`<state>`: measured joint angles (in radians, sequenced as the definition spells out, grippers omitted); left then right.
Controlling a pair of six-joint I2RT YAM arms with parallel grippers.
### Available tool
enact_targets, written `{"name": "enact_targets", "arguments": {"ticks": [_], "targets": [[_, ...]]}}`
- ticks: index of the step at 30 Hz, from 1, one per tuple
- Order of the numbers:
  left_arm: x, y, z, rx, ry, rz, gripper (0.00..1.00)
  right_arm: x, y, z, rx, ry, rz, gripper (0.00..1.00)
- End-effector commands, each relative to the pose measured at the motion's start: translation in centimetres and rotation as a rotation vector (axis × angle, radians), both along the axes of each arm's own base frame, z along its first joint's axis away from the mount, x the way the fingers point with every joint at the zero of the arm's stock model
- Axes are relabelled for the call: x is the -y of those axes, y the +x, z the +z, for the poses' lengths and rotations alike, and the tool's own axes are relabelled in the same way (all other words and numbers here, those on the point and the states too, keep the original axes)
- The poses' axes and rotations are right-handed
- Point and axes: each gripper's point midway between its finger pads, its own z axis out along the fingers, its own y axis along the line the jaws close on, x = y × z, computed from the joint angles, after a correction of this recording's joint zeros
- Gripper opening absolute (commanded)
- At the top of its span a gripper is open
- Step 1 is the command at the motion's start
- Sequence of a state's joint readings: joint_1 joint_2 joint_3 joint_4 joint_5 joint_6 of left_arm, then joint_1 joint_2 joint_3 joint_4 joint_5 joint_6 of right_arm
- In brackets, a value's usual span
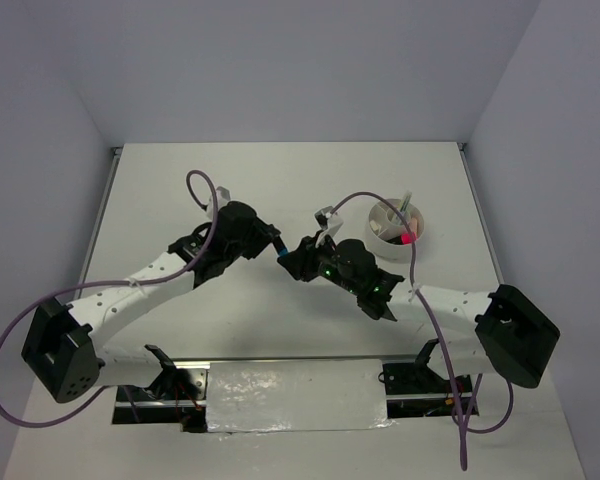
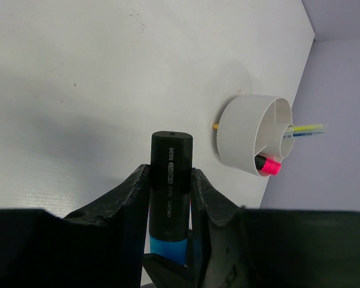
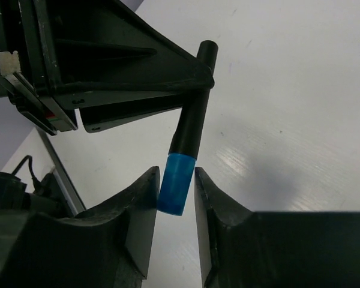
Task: Sort the stationery into containers
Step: Pick up the pen from the center of the board, then place the pen in the storage box.
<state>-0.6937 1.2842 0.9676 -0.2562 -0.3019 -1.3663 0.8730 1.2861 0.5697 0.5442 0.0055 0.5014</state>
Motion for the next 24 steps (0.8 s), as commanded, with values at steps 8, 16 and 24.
{"name": "enact_targets", "arguments": {"ticks": [8,16,24], "targets": [[0.4,-0.3,2.2,0.065,-0.049,-0.033,0.08,-2.0,0.4,4.1,0.129,0.026,0.076,0.0],[0.6,-0.9,4.3,0.192,0.048,-0.225,0.99,0.1,-0.9,4.8,0.221,-0.112,0.185,0.0],[-0.8,-3.5,8.6,0.409,0.261,-0.474,0.99,3.7,-1.7,5.2,0.216,-0.244,0.377,0.0]]}}
